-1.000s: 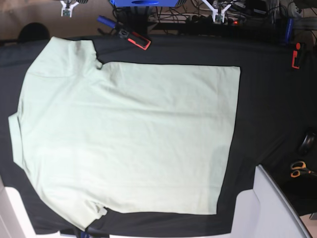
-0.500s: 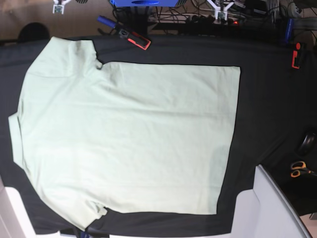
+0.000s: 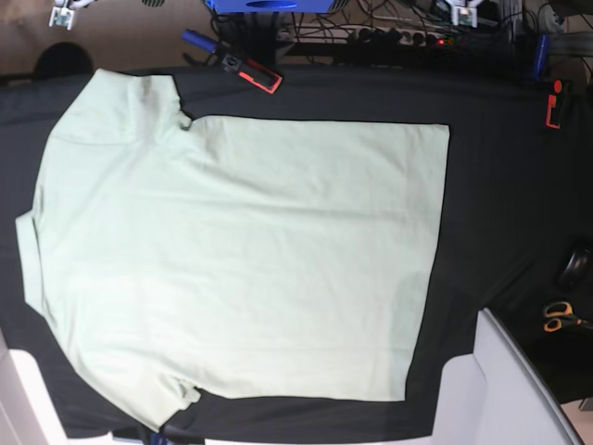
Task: Fold the T-shirt properly
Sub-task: 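Move both grippers down to the shirt's sleeve-side edge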
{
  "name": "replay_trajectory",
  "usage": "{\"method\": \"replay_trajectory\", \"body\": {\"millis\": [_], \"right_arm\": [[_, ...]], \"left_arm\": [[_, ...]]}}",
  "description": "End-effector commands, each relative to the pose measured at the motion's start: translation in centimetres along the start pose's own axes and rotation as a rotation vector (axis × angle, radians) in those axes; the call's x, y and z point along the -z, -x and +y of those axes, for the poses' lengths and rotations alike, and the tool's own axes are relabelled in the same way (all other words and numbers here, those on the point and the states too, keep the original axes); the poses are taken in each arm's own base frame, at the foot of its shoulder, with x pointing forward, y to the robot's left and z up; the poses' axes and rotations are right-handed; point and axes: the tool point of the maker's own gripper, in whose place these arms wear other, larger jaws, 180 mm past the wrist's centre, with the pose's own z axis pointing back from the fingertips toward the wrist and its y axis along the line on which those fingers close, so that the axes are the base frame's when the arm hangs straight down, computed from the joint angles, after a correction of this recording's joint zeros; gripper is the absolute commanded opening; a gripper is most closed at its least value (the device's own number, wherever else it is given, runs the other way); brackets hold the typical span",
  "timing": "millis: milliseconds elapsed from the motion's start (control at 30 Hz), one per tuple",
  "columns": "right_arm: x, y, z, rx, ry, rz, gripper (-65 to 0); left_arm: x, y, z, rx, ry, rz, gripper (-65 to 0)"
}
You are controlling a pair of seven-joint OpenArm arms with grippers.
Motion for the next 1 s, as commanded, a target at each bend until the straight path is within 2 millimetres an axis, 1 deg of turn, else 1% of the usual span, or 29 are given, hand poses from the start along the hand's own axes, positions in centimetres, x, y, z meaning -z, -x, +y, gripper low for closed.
{"method": "replay_trajectory", "body": {"millis": [0,100,200,233,267,333,400,433,533,567,600,667,767,867,900,967], "right_arm": [[-0.4,-1.3,-0.8,-0.003,0.014,-0.035,-64.9],[-1.0,-3.6,-1.1,-0.002,0.022,-0.07,-64.9],[-1.7,-6.3,-1.0,-0.004,0.02,-0.141,-64.9],[-2.0,-7.1,-0.9,-0.004,0.02,-0.164,-64.9],[-2.3,-8.1,-0.9,-0.002,0.02,-0.189,-64.9],[-3.0,-10.0,-1.0,-0.002,0.022,-0.241,-64.9],[-3.8,-11.7,-1.0,-0.002,0.024,-0.288,-64.9],[-4.2,-12.4,-1.0,-0.001,0.024,-0.308,-64.7],[-4.8,-14.5,-0.6,0.059,-0.01,-0.367,-64.4],[-4.8,-15.1,0.0,0.094,-0.055,-0.382,-64.3],[-4.9,-15.9,1.1,0.12,-0.12,-0.401,-64.3],[-5.2,-17.5,3.0,0.129,-0.245,-0.441,-64.1],[-4.8,-18.4,5.1,0.131,-0.351,-0.44,-64.1],[-3.6,-19.2,5.9,0.14,-0.368,-0.416,-64.1],[-3.3,-19.5,5.7,0.147,-0.361,-0.413,-64.1],[-2.9,-19.8,4.7,0.169,-0.332,-0.398,-64.1]], "left_arm": [[-0.6,-1.3,1.0,0.008,-0.02,-0.05,-65.0],[-2.2,-4.2,3.0,0.02,-0.06,-0.137,-65.0],[-3.7,-7.9,4.2,0.033,-0.086,-0.235,-65.0],[-4.2,-9.4,4.2,0.037,-0.086,-0.274,-65.0],[-4.8,-11.3,4.2,0.042,-0.087,-0.324,-65.0],[-6.1,-14.0,4.1,0.051,-0.086,-0.4,-65.0],[-7.4,-16.7,4.1,0.055,-0.088,-0.473,-65.0],[-7.8,-17.6,4.1,0.056,-0.089,-0.499,-65.0],[-8.3,-19.1,4.2,0.053,-0.094,-0.539,-65.0],[-8.2,-19.6,4.2,0.05,-0.096,-0.551,-65.0],[-8.1,-20.2,4.2,0.044,-0.1,-0.566,-65.0],[-7.5,-20.6,4.3,0.034,-0.105,-0.57,-65.0],[-6.4,-21.3,4.7,0.015,-0.119,-0.58,-65.0],[-5.7,-22.5,4.9,-0.002,-0.131,-0.601,-65.0],[-5.6,-22.9,4.9,-0.003,-0.133,-0.607,-65.0],[-5.5,-23.4,4.9,-0.003,-0.136,-0.62,-65.0]]}}
